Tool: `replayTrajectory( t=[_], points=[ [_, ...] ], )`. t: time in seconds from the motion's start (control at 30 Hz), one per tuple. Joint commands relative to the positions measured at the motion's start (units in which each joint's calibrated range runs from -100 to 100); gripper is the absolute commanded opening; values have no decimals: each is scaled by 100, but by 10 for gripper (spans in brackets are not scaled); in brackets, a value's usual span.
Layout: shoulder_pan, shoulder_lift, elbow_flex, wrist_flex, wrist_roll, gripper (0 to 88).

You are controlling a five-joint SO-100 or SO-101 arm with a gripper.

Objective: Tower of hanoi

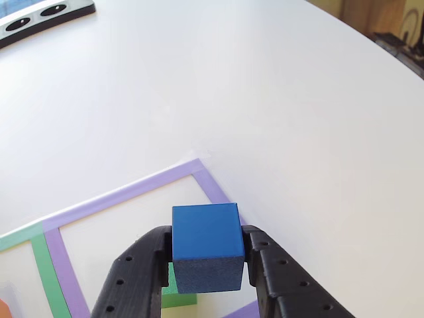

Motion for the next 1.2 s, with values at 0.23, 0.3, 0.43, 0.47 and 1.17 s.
replayTrajectory(
  t=[0.23, 0.3, 0.43, 0.47, 1.17],
  points=[
    [-211, 2187, -23, -2875, 0, 14],
    [-241, 2532, -205, -3078, 0, 14],
    [-279, 3124, -495, -3458, 0, 14],
    [-295, 3269, -559, -3563, 0, 14],
    [-447, 4447, -695, -4494, 0, 15]
  ],
)
